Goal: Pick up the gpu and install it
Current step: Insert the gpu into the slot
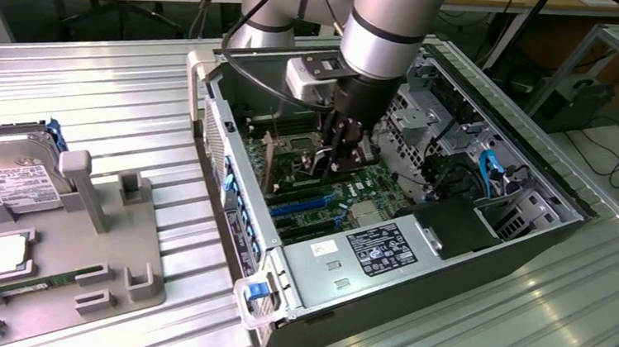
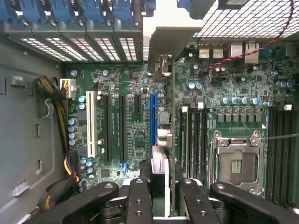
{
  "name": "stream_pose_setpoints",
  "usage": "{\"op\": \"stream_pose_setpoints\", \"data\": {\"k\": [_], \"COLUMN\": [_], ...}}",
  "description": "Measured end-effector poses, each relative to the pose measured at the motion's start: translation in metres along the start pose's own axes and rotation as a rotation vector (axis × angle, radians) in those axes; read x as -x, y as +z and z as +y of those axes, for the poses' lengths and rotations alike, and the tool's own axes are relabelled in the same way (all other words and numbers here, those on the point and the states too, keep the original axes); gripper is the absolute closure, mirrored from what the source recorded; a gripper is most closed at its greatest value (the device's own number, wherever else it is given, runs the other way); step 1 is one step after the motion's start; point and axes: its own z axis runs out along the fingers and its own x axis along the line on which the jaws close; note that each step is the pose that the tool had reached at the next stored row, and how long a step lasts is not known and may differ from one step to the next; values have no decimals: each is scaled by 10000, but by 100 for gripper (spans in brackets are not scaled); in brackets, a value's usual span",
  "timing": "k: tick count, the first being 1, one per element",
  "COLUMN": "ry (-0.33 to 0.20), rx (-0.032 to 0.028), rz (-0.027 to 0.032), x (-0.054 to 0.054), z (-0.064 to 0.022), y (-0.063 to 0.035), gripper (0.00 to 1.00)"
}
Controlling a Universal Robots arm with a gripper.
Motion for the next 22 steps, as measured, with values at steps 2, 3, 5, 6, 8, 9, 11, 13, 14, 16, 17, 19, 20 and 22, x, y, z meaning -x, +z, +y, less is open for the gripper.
{"op": "stream_pose_setpoints", "data": {"k": [2,3,5,6,8,9,11,13,14,16,17,19,20,22], "ry": [-1,-1,0,0,0,0,0,0,0,0,0,-1,0,0], "rx": [6,11,19,20,21,20,20,21,21,20,21,25,33,41], "rz": [0,0,-1,1,2,0,-1,0,0,0,0,-5,-3,1], "x": [-1,-1,-1,-1,-1,-1,-1,-1,-1,-1,-1,-1,-1,-2], "z": [1,1,1,1,1,1,1,1,1,1,1,2,6,29], "y": [31,45,69,72,71,90,93,93,93,93,93,101,104,110], "gripper": [72,72,72,72,72,72,72,72,72,72,72,72,72,72]}}
